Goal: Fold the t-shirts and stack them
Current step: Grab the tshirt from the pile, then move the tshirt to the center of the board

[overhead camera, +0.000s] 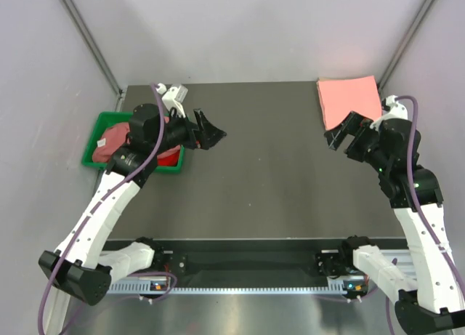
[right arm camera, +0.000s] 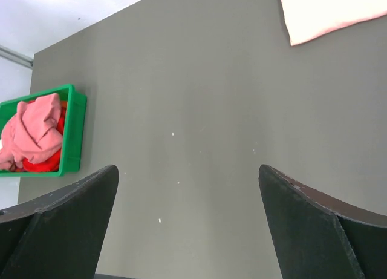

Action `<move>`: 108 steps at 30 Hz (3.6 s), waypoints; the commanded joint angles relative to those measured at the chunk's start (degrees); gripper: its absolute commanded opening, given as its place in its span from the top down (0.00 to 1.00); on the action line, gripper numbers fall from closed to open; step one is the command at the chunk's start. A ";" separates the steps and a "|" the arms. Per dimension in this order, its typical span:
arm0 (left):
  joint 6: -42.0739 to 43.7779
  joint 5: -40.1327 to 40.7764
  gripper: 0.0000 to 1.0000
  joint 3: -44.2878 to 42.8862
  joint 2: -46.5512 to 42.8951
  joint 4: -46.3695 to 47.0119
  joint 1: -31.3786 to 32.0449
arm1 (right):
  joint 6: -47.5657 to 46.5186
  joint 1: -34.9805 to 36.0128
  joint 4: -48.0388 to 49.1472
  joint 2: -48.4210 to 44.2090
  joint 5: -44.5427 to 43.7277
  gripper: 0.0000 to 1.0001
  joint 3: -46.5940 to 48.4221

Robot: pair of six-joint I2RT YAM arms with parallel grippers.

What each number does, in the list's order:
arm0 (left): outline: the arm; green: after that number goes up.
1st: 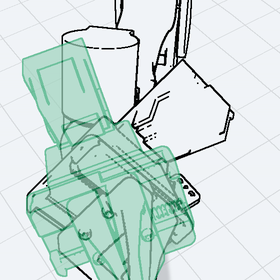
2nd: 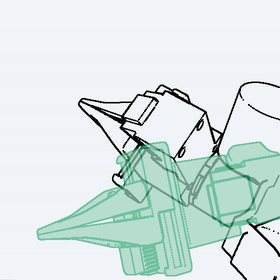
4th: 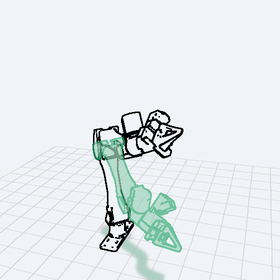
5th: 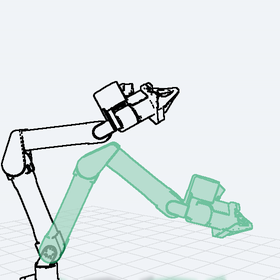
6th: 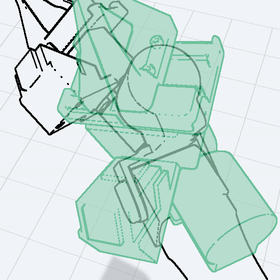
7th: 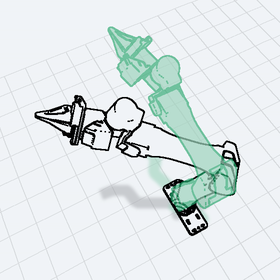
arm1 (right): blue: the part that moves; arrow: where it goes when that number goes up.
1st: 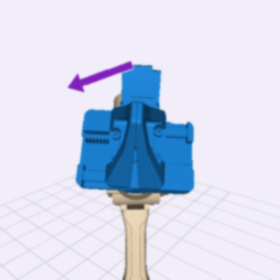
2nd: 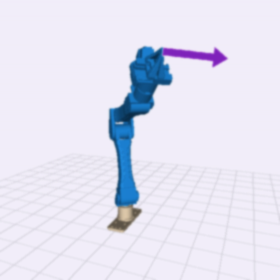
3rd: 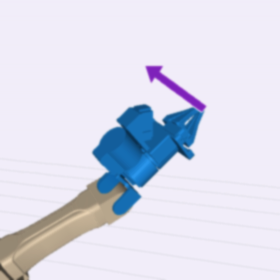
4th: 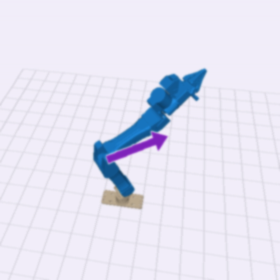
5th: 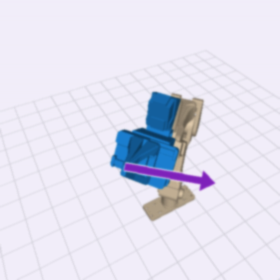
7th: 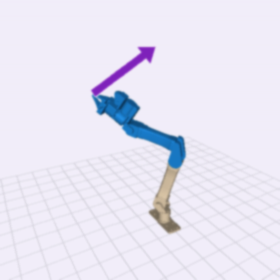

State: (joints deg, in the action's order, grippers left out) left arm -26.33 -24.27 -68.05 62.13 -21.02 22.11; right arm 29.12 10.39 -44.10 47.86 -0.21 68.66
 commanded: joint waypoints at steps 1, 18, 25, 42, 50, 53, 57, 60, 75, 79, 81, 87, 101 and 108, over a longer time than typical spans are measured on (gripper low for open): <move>1.01 1.07 0.07 -1.65 -0.43 2.21 -0.14 | -0.38 0.51 3.75 -0.57 -0.06 0.00 -0.28; 6.46 41.93 0.07 -16.23 19.87 -17.66 -11.37 | -1.79 0.42 12.89 -3.21 0.55 0.00 -6.52; 4.27 43.52 0.12 -11.67 26.18 -15.90 -20.86 | 0.76 0.51 16.32 -3.73 9.43 0.00 -11.09; 8.92 36.58 1.00 -40.98 43.25 -32.31 -26.94 | 0.14 0.42 15.53 -2.59 9.52 0.00 -9.69; 12.35 29.74 1.00 -65.19 41.24 -32.26 -24.75 | 1.72 0.51 15.53 -2.33 10.05 0.00 -9.25; 10.70 16.10 1.00 -60.03 36.59 -24.91 -23.96 | 2.16 0.51 15.44 -2.07 9.88 0.00 -9.51; -0.97 -6.36 1.00 -42.29 25.27 -1.36 -18.09 | 2.17 0.51 15.18 -1.01 8.65 0.00 -9.51; -8.56 -13.68 1.00 -32.95 22.69 10.89 -9.50 | 1.99 0.50 13.60 0.22 5.85 0.00 -8.81; -6.47 -9.94 1.00 -17.47 21.28 14.37 1.80 | 3.39 0.42 11.93 1.71 4.60 0.00 -11.27; -0.05 3.77 1.00 -12.39 23.30 5.21 1.53 | 3.40 0.42 12.37 2.15 3.90 0.00 -13.20; 1.88 9.84 0.94 -11.14 25.05 -1.81 1.53 | 2.87 0.42 12.28 2.50 3.64 0.00 -14.17; 6.02 26.09 0.60 -7.11 24.36 -15.37 1.80 | 6.81 0.42 11.31 4.44 1.70 0.11 -21.28; 9.45 16.01 0.49 -1.12 28.38 -13.09 7.69 | 21.85 0.51 23.00 12.61 6.10 0.49 -34.21; 9.63 20.31 0.47 -6.56 37.98 -15.56 7.69 | 22.55 0.51 28.61 16.30 6.01 0.50 -35.26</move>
State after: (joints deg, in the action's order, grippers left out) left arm -17.56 -6.76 -71.64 98.45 -36.62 29.98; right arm 50.11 10.39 -21.26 63.09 5.74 34.06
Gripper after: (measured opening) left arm 0.527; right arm 0.505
